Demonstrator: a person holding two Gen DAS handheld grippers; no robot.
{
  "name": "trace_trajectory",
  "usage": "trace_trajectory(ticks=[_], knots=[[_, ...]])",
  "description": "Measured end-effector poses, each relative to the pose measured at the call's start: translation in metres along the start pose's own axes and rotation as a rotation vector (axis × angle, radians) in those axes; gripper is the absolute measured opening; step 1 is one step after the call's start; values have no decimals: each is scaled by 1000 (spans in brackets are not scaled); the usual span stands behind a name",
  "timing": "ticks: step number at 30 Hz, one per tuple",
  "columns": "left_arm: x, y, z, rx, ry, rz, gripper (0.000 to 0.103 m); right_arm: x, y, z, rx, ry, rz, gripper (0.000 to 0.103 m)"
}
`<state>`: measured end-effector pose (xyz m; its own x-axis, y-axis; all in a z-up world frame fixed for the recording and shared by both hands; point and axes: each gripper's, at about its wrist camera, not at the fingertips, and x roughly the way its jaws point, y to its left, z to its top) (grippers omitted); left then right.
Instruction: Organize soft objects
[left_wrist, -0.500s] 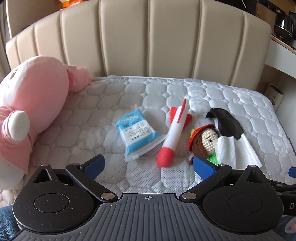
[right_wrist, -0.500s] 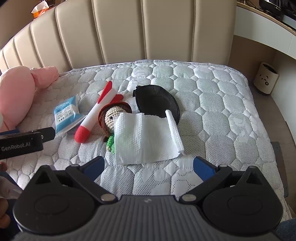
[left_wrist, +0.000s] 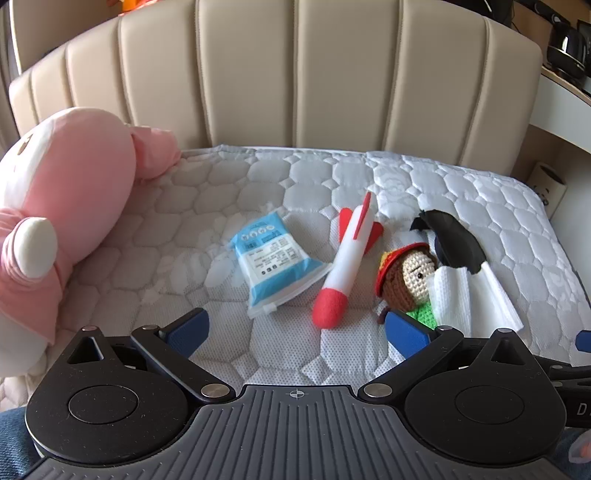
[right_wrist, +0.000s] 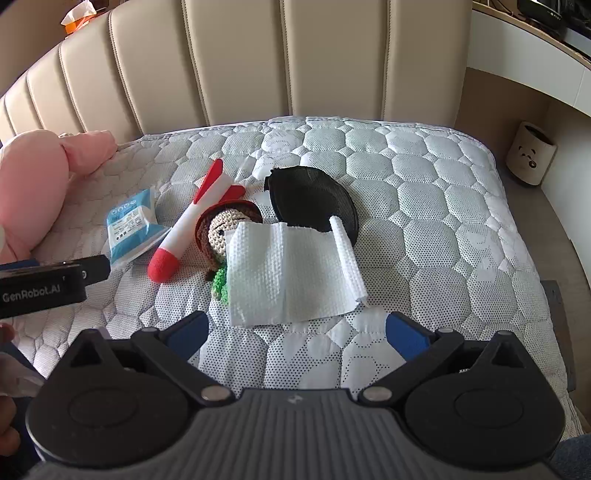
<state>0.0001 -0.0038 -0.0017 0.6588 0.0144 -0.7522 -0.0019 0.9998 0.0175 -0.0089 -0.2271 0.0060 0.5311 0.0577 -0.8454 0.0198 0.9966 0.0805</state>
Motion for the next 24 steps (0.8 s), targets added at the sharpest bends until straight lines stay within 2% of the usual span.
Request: trace_trajectory(ticks=[24], knots=[[4, 3, 2, 0, 29, -4, 103, 2, -1, -1, -2, 6, -1, 103]])
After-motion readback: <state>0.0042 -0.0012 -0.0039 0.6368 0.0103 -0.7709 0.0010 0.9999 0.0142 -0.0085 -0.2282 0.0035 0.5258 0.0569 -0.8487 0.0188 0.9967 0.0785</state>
